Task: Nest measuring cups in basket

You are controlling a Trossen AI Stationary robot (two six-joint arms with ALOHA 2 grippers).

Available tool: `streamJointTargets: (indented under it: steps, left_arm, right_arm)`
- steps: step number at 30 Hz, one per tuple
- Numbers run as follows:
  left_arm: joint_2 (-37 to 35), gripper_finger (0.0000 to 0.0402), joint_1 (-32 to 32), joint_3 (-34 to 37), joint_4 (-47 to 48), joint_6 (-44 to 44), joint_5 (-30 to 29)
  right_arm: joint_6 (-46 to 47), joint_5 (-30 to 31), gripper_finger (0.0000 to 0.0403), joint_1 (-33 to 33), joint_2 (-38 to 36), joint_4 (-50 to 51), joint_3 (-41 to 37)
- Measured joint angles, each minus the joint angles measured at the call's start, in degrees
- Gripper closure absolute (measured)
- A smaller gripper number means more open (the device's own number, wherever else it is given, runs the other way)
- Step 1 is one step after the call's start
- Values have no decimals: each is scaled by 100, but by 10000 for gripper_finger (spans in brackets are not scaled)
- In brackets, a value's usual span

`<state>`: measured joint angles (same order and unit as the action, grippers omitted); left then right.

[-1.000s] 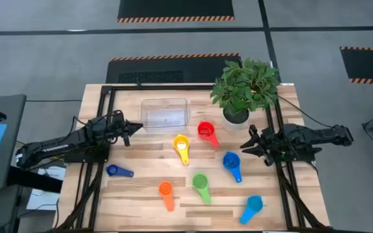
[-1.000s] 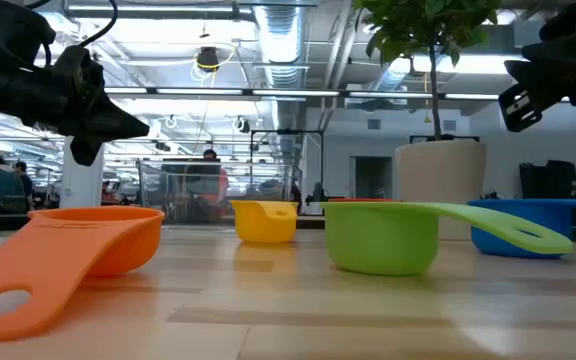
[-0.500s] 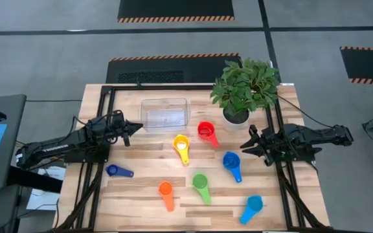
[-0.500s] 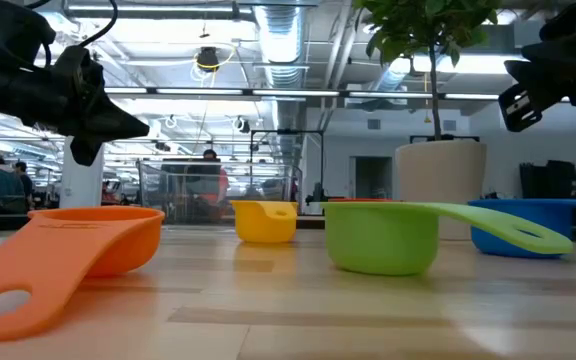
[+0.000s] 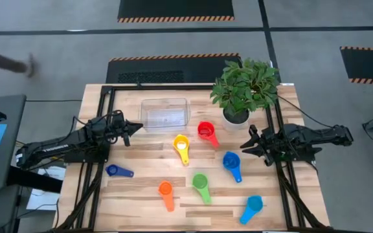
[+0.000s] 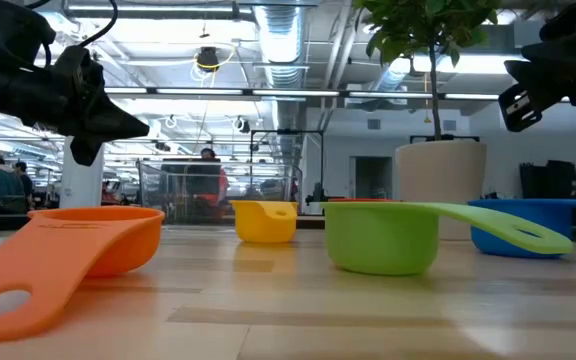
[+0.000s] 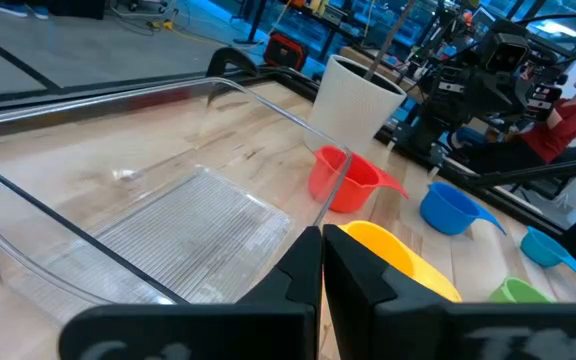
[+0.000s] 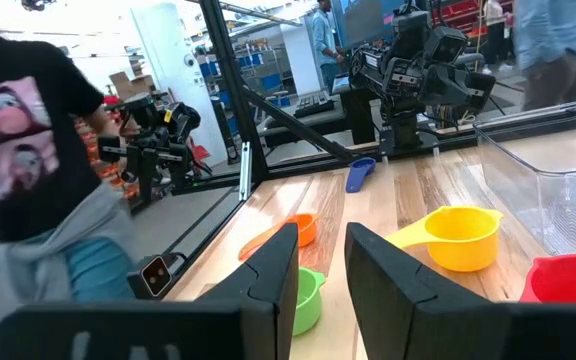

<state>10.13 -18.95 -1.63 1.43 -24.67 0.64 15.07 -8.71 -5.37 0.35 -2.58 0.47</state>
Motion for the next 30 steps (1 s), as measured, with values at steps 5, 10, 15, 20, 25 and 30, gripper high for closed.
streamJointTargets:
  steps: [5,10,15,20,25,30]
  left_arm:
    - [-1,401,0,0,0,-58,1]
    - [-2,401,0,0,-1,-609,-82]
    - [0,401,-1,0,-45,-1932,-333]
    - [0,401,1,0,-134,-2943,-1055]
    - [0,401,1,0,-172,-2836,-1358]
    - [35,401,-1,0,-174,-2834,-1332]
  right_arm:
    - [0,-2,292,0,-1,0,-2]
    - [0,-1,292,0,1,-1,-1]
    - [-88,135,292,2,0,-26,-1]
    - [-334,417,292,2,-2,-344,-1]
    - [-273,431,292,2,-1,-397,-2]
    - [445,436,292,2,1,-465,0]
